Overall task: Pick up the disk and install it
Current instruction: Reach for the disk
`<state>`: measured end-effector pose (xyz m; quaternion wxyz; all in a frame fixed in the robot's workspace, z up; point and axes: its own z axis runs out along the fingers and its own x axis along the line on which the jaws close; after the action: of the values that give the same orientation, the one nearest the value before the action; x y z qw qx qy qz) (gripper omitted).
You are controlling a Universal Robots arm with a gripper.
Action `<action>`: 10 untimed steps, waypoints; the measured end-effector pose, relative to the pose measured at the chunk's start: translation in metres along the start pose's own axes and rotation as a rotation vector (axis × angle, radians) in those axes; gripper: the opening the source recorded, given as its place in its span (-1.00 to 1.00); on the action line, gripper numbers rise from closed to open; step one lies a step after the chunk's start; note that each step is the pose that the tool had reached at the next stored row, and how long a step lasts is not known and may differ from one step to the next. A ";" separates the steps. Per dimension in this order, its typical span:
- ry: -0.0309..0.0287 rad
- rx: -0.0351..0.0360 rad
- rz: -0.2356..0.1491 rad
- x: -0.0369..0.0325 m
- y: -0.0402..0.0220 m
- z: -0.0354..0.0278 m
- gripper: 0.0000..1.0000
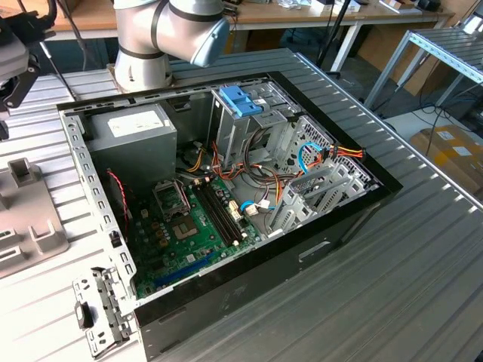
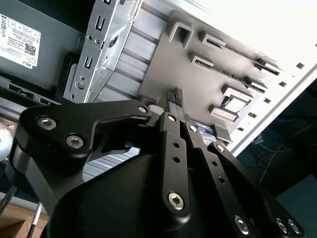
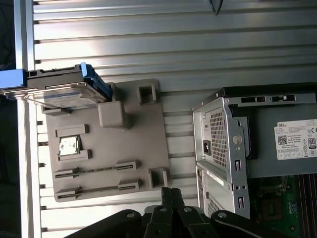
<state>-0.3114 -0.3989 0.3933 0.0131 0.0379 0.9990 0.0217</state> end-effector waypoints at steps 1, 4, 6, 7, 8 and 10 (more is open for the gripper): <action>-0.0001 -0.0001 0.000 0.0022 -0.0002 0.0000 -0.79; 0.0000 0.0000 0.000 0.0066 -0.0005 -0.0002 -0.79; 0.0000 0.0000 0.000 0.0085 -0.0006 -0.0002 -0.79; 0.0000 0.0000 0.000 0.0093 -0.0007 -0.0003 -0.79; 0.0000 0.0000 0.000 0.0100 -0.0008 -0.0003 -0.79; 0.0000 0.0000 0.000 0.0130 -0.0010 -0.0004 -0.79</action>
<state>-0.3244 -0.3990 0.3933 0.0131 0.0379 0.9990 0.0217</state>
